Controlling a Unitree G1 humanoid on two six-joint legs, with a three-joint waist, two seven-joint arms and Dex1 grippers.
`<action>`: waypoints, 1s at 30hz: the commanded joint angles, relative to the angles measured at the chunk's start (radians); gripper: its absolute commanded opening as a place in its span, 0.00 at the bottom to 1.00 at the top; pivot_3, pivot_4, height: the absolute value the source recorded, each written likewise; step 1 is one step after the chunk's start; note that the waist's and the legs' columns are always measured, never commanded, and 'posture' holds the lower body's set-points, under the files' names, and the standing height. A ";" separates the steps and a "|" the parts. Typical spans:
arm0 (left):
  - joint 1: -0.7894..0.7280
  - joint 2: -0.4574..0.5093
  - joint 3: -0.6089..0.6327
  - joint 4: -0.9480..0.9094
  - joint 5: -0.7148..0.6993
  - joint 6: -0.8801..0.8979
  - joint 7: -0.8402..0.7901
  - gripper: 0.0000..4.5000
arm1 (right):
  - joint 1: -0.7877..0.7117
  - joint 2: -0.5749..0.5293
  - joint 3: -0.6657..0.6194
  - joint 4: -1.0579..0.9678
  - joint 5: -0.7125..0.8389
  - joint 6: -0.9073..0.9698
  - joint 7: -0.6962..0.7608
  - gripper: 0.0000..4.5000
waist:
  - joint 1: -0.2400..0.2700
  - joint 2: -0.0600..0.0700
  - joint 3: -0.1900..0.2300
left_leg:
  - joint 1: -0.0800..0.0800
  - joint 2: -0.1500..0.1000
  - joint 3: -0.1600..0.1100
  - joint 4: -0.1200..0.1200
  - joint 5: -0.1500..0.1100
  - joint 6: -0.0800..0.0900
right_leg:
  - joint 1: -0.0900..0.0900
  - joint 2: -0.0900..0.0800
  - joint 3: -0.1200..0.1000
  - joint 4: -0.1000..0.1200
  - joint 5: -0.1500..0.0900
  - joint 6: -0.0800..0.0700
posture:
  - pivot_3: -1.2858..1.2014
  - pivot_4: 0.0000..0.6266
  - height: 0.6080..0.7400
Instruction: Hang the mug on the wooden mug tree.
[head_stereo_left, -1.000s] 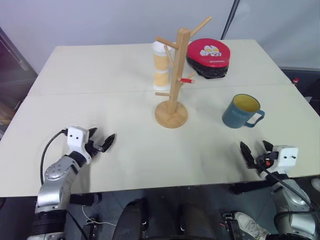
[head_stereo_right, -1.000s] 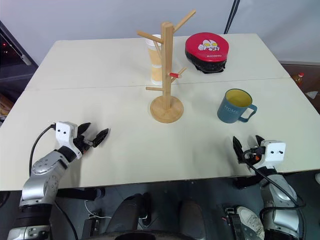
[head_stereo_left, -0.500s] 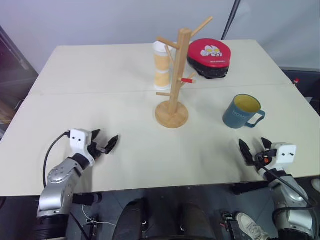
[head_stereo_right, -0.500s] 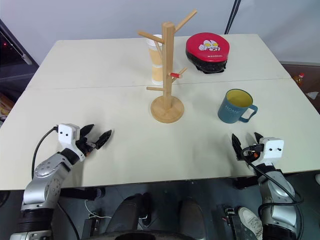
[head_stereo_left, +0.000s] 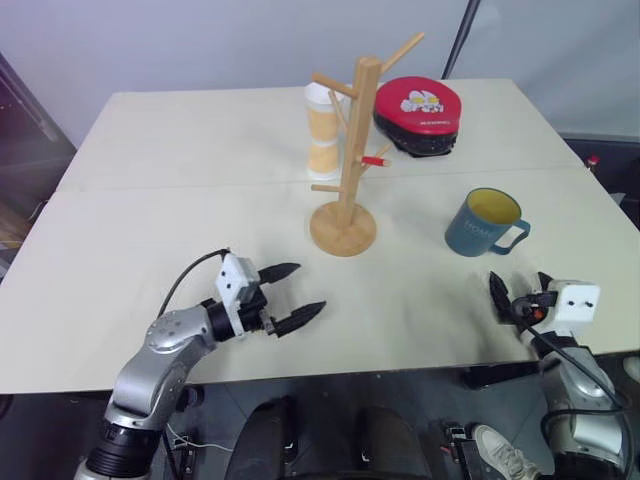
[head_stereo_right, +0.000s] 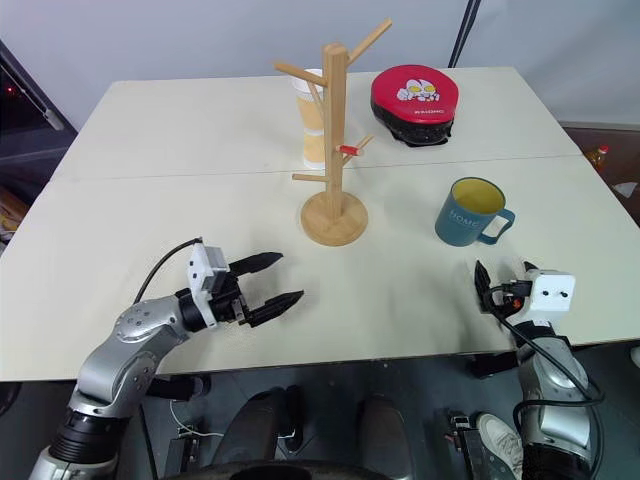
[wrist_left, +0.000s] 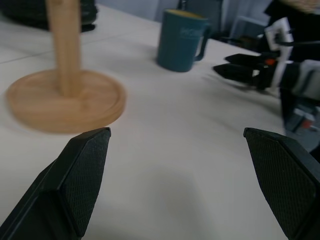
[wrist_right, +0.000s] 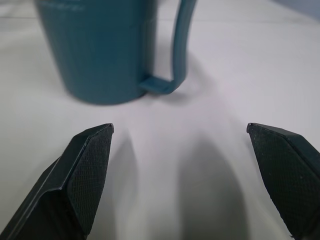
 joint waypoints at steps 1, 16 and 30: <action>-0.041 0.007 -0.021 -0.031 -0.005 -0.006 -0.024 1.00 | -0.035 -0.018 -0.037 -0.030 -0.026 -0.032 -0.052 0.98 | 0.000 0.000 0.000 | 0.000 0.000 0.000 0.000 0.000 0.000 | 0.000 0.000 0.000 0.000 0.000 0.000 | 0.52 0.24 1.00; -0.075 0.020 -0.027 -0.041 -0.005 0.005 -0.028 1.00 | -0.170 -0.041 -0.011 0.094 -0.093 -0.031 -0.105 0.98 | 0.000 0.000 0.000 | 0.000 0.000 0.001 0.001 0.001 0.002 | 0.001 0.002 0.000 0.000 0.000 0.001 | 0.52 0.24 1.00; -0.075 0.033 -0.021 -0.097 -0.027 0.042 -0.012 1.00 | -0.275 -0.073 0.010 0.262 -0.107 -0.054 -0.070 0.86 | 0.000 0.000 0.000 | 0.000 0.000 0.001 0.002 0.001 0.002 | 0.001 0.004 -0.001 0.001 0.002 0.004 | 0.52 0.24 1.00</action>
